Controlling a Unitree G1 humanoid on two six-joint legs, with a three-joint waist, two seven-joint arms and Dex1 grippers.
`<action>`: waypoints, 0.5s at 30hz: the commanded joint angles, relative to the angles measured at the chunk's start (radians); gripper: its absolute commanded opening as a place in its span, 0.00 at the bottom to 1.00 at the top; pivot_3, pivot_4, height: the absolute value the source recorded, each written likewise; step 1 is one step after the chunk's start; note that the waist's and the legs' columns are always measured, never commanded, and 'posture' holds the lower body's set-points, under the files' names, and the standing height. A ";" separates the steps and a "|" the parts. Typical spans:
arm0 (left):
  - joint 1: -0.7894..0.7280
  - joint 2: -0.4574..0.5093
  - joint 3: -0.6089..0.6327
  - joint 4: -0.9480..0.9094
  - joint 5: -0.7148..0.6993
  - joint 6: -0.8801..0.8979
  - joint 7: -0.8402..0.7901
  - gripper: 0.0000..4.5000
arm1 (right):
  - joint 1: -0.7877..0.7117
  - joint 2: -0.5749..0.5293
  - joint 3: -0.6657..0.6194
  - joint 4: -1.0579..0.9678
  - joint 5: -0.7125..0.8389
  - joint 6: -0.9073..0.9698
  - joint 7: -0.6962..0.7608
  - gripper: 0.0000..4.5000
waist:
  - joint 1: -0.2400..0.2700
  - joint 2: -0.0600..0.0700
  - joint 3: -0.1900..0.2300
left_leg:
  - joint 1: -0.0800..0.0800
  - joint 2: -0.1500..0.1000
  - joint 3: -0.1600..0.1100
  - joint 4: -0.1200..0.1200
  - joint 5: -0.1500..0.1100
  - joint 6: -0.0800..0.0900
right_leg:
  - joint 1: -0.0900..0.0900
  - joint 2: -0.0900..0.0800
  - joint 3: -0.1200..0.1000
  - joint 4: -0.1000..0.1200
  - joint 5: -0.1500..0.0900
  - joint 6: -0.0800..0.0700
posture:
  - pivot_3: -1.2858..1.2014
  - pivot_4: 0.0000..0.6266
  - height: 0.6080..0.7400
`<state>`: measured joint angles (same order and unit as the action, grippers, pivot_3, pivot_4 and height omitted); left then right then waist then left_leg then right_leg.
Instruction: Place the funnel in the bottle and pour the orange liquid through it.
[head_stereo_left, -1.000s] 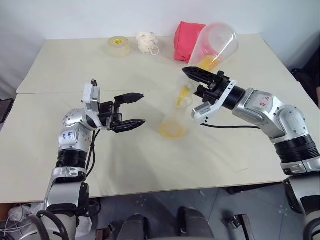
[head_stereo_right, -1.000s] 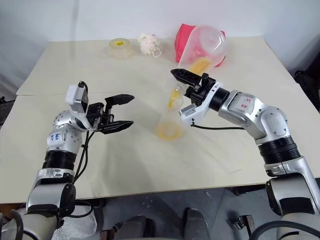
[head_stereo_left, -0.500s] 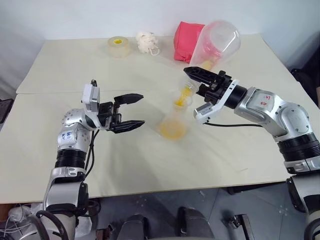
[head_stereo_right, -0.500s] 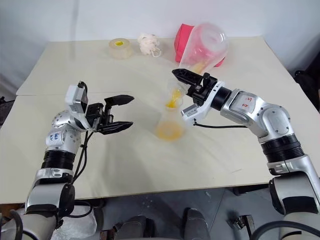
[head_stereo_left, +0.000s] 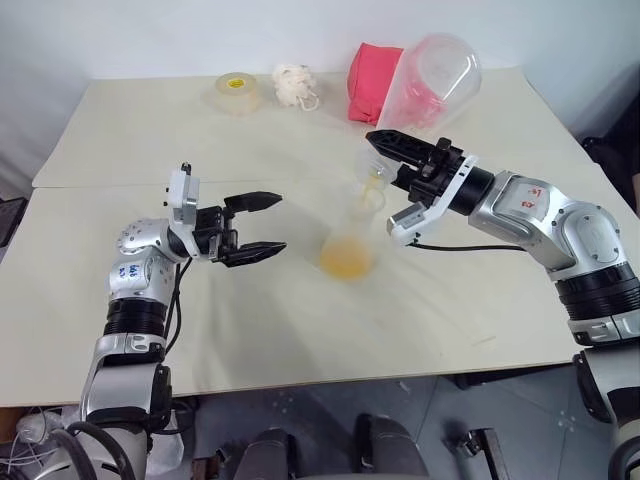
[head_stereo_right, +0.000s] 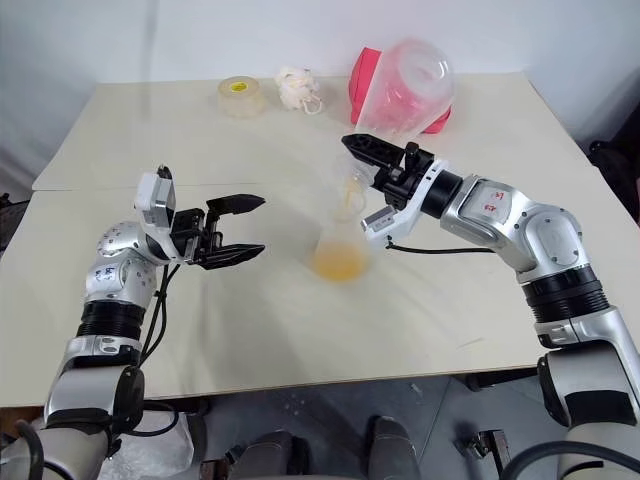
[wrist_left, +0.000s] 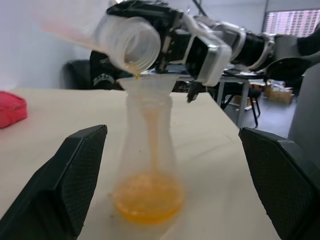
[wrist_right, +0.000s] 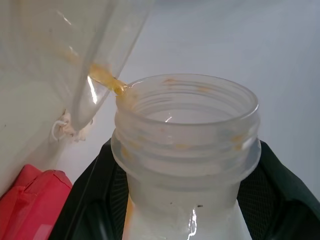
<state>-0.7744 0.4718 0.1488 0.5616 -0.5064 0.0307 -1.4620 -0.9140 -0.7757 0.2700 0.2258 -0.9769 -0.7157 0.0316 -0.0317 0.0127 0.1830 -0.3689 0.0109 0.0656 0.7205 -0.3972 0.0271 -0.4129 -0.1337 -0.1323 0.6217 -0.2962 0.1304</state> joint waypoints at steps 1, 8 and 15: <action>-0.002 0.017 0.012 -0.010 0.009 -0.026 0.010 1.00 | -0.030 -0.019 -0.014 -0.023 0.016 -0.003 -0.015 0.55 | 0.000 0.000 0.000 | 0.000 0.000 0.000 0.000 0.000 0.000 | 0.000 0.000 0.000 0.000 0.000 0.000 | 0.52 0.24 1.00; 0.011 0.025 0.015 -0.017 0.007 -0.028 0.011 1.00 | -0.031 -0.019 -0.013 -0.021 0.019 -0.011 -0.012 0.55 | 0.000 0.000 0.000 | 0.000 0.000 0.000 0.000 0.000 0.000 | 0.000 0.000 0.000 0.000 0.000 0.000 | 0.52 0.24 1.00; 0.021 0.032 0.024 -0.025 -0.002 -0.025 0.012 1.00 | -0.036 -0.018 -0.010 -0.019 0.015 -0.017 -0.015 0.55 | 0.000 0.000 0.000 | 0.000 0.000 0.000 0.000 0.000 0.000 | 0.000 0.000 0.000 0.000 0.000 0.000 | 0.52 0.24 1.00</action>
<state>-0.7647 0.4883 0.1499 0.5632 -0.4966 0.0122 -1.4531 -0.9179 -0.7757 0.2700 0.2259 -0.9768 -0.7283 0.0316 -0.0321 0.0127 0.1829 -0.3688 0.0110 0.0655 0.7205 -0.3972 0.0271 -0.4129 -0.1337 -0.1322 0.6220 -0.2962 0.1304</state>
